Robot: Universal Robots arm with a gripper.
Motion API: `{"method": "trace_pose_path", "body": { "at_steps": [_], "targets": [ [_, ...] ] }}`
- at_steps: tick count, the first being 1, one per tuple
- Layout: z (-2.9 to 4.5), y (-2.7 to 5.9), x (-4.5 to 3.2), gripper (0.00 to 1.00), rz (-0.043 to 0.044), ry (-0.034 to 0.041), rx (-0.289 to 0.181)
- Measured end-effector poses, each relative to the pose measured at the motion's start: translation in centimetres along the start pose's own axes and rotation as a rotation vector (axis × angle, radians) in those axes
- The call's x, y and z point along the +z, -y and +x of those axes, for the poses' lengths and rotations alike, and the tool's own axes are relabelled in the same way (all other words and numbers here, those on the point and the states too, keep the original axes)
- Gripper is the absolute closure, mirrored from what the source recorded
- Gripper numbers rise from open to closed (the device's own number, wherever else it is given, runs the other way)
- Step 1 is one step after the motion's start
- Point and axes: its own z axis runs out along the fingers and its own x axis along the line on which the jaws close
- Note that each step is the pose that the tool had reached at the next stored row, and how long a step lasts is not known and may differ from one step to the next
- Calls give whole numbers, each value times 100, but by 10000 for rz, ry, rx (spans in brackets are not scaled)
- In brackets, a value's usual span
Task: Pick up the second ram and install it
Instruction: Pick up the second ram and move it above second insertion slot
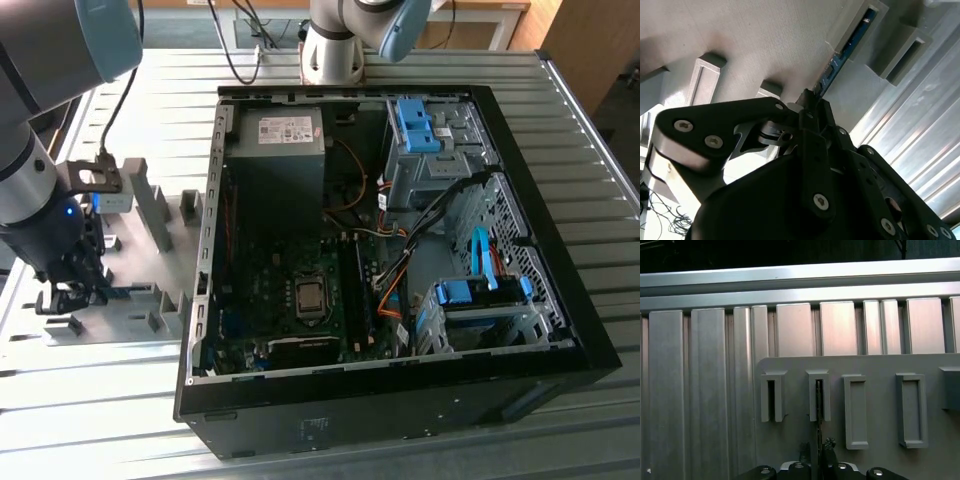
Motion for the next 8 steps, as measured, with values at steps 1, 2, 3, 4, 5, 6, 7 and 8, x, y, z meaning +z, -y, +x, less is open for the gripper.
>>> {"method": "trace_pose_path", "body": {
  "at_steps": [1,2,3,4,5,6,7,8],
  "targets": [
    [0,0,1,76,0,0,0],
    [0,0,1,83,1,0,0],
    [0,0,2,83,0,0,0],
    [0,0,3,83,1,0,0],
    [0,0,3,83,1,0,0],
    [0,0,4,85,0,-1,0],
    [0,0,4,85,0,0,-1],
    [0,0,4,86,0,-1,0]
  ]
}}
